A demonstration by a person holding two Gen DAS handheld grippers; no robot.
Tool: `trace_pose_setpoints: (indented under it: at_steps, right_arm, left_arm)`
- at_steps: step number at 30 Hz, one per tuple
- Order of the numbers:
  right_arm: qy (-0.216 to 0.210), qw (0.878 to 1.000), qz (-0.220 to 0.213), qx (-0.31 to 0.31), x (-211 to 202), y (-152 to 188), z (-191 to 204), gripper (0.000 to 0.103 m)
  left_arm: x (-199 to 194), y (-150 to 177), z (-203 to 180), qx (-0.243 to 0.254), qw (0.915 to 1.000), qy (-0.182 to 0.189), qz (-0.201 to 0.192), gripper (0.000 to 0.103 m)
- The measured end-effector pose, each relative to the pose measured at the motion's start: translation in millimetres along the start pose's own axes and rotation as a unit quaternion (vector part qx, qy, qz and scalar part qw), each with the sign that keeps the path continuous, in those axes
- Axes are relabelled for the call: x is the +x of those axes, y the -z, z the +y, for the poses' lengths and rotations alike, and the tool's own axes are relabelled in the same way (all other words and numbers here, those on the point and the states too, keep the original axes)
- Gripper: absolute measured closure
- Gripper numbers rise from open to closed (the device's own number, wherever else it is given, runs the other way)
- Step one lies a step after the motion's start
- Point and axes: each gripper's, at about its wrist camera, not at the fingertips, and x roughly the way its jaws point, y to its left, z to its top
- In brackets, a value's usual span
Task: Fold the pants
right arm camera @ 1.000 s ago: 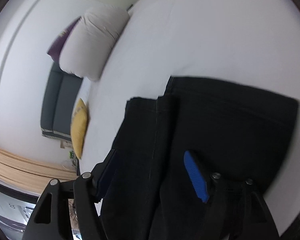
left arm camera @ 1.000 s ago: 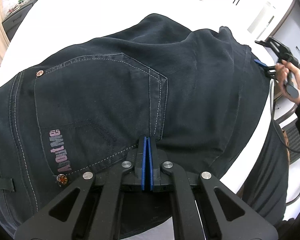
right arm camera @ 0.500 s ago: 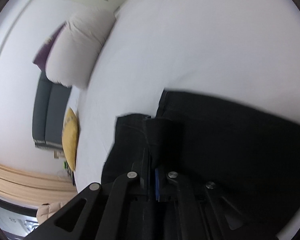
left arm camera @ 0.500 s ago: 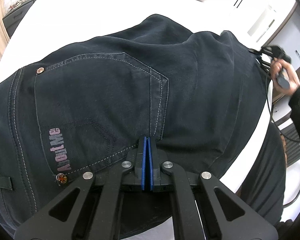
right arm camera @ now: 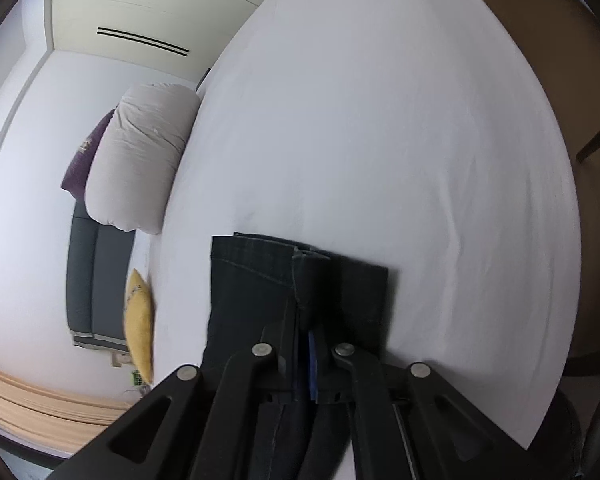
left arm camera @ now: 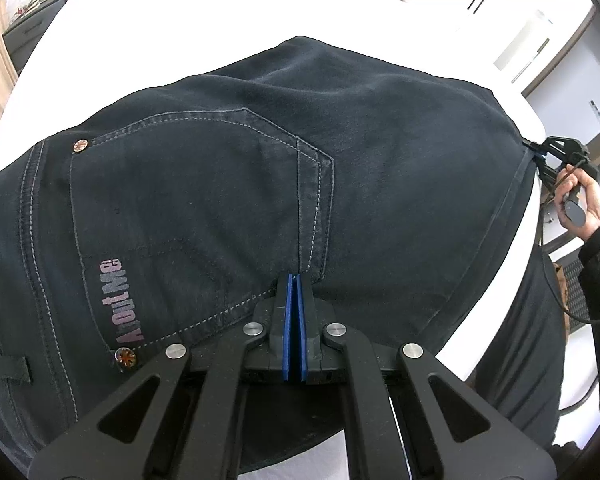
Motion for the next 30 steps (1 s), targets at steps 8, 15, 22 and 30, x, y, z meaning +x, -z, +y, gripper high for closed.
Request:
trace_pose_setpoints:
  at_steps: [8,15,22,30]
  right_arm:
    - [0.014,1.000,-0.010,-0.010,-18,2,-6,0.100]
    - [0.028,1.000,-0.001,-0.009,-14,-5,-9,0.100]
    - [0.018,1.000,0.020,0.014,-6,-9,-23,0.103]
    - [0.053,0.997,-0.016,-0.050,-44,-10,2,0.058]
  left_arm:
    - [-1,0,0,0.002,1.0000,0.003,0.004,0.101]
    - [-3,1,-2,0.017,0.9998,0.000,0.012,0.101]
    - [-15,19,12,0.003,0.9999,0.007,0.007,0.101]
    - [-18,30,32,-0.031,0.9984,0.045,-0.014,0.101]
